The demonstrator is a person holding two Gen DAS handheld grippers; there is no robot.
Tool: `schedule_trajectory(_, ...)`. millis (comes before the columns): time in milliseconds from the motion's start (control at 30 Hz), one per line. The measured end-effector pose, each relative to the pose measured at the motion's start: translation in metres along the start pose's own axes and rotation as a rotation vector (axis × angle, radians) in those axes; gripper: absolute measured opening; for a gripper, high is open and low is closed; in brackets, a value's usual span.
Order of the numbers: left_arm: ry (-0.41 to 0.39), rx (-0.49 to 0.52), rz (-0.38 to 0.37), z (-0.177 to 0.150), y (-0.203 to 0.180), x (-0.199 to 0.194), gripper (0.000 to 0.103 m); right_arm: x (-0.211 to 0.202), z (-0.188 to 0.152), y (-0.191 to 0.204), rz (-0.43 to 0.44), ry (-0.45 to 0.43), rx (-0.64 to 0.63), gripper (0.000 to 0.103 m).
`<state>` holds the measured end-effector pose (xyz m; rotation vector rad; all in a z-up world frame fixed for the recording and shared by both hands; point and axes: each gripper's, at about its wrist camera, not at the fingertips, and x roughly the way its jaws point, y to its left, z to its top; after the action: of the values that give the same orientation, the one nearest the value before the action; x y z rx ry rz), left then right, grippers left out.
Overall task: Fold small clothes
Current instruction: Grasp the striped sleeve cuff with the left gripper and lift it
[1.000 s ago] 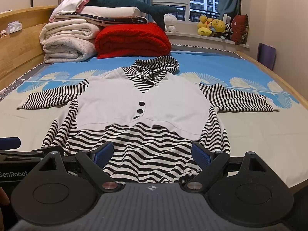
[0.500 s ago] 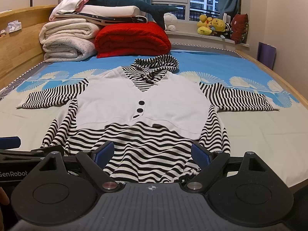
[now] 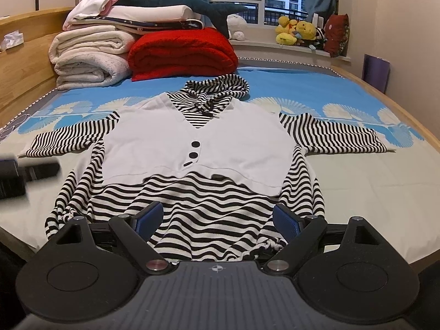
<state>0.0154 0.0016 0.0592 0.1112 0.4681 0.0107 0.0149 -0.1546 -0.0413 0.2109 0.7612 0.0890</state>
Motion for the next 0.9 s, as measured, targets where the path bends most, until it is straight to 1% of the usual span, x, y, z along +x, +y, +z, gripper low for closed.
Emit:
schedule_trajectory(67, -0.036, 0.020, 0.015, 0.025, 0.004, 0.008, 0.077, 0.002, 0.000, -0.002, 0.004, -0.014, 0.011, 0.088)
schedule_trajectory(100, -0.007, 0.036, 0.022, 0.036, 0.007, 0.020, 0.077, 0.003, 0.001, -0.003, 0.012, -0.015, 0.026, 0.088)
schedule_trajectory(133, -0.016, 0.040, 0.032, 0.049, 0.012, 0.030, 0.077, 0.005, 0.001, -0.005, 0.014, -0.013, 0.034, 0.088)
schedule_trajectory(167, -0.007, 0.052, 0.046, 0.059, 0.017, 0.042, 0.077, 0.007, 0.001, -0.006, 0.025, -0.051, 0.049, 0.088)
schedule_trajectory(200, -0.027, 0.056, 0.063, 0.072, 0.022, 0.056, 0.076, 0.008, 0.002, -0.008, 0.021, -0.050, 0.053, 0.087)
schedule_trajectory(233, -0.006, 0.075, 0.079, 0.077, 0.027, 0.073, 0.074, 0.010, 0.003, -0.011, 0.033, -0.060, 0.077, 0.087)
schedule_trajectory(267, 0.015, 0.101, 0.101, 0.085, 0.031, 0.092, 0.073, 0.009, 0.005, -0.013, 0.017, -0.048, 0.067, 0.085)
schedule_trajectory(300, 0.028, 0.101, 0.115, 0.093, 0.041, 0.113, 0.069, 0.007, 0.007, -0.015, 0.007, -0.053, 0.061, 0.083)
schedule_trajectory(333, 0.039, 0.100, 0.124, 0.099, 0.049, 0.128, 0.066, 0.005, 0.011, -0.018, 0.001, -0.067, 0.056, 0.082)
schedule_trajectory(367, 0.052, 0.099, 0.136, 0.105, 0.059, 0.147, 0.065, 0.002, 0.015, -0.020, -0.018, -0.062, 0.039, 0.082)
schedule_trajectory(400, 0.059, 0.075, 0.135, 0.103, 0.070, 0.162, 0.060, -0.001, 0.020, -0.024, -0.017, -0.076, 0.045, 0.082)
schedule_trajectory(467, 0.077, 0.055, 0.153, 0.108, 0.094, 0.194, 0.056, -0.004, 0.035, -0.032, -0.023, -0.105, 0.030, 0.081)
schedule_trajectory(533, 0.094, 0.016, 0.175, 0.102, 0.123, 0.219, 0.045, -0.005, 0.055, -0.039, -0.001, -0.135, 0.018, 0.081)
schedule_trajectory(567, 0.093, -0.020, 0.181, 0.096, 0.140, 0.228, 0.043, -0.004, 0.067, -0.040, 0.015, -0.149, 0.013, 0.081)
schedule_trajectory(600, 0.106, -0.036, 0.199, 0.092, 0.154, 0.238, 0.038, -0.001, 0.080, -0.042, 0.033, -0.170, 0.007, 0.080)
schedule_trajectory(633, 0.120, -0.070, 0.215, 0.084, 0.169, 0.245, 0.033, 0.004, 0.094, -0.042, 0.047, -0.189, -0.001, 0.079)
schedule_trajectory(700, 0.160, -0.150, 0.233, 0.066, 0.199, 0.254, 0.026, 0.016, 0.121, -0.039, 0.075, -0.205, -0.015, 0.079)
schedule_trajectory(733, 0.210, -0.192, 0.252, 0.056, 0.216, 0.260, 0.024, 0.023, 0.135, -0.036, 0.094, -0.230, -0.032, 0.079)
schedule_trajectory(767, 0.232, -0.253, 0.261, 0.052, 0.232, 0.265, 0.024, 0.030, 0.147, -0.034, 0.116, -0.239, -0.038, 0.079)
schedule_trajectory(800, 0.249, -0.321, 0.273, 0.048, 0.251, 0.267, 0.024, 0.040, 0.159, -0.029, 0.135, -0.250, -0.047, 0.079)
schedule_trajectory(833, 0.240, -0.357, 0.275, 0.046, 0.267, 0.268, 0.024, 0.051, 0.171, -0.022, 0.152, -0.261, -0.060, 0.079)
schedule_trajectory(900, 0.247, -0.339, 0.332, 0.039, 0.283, 0.271, 0.024, 0.075, 0.194, -0.011, 0.187, -0.282, -0.080, 0.079)
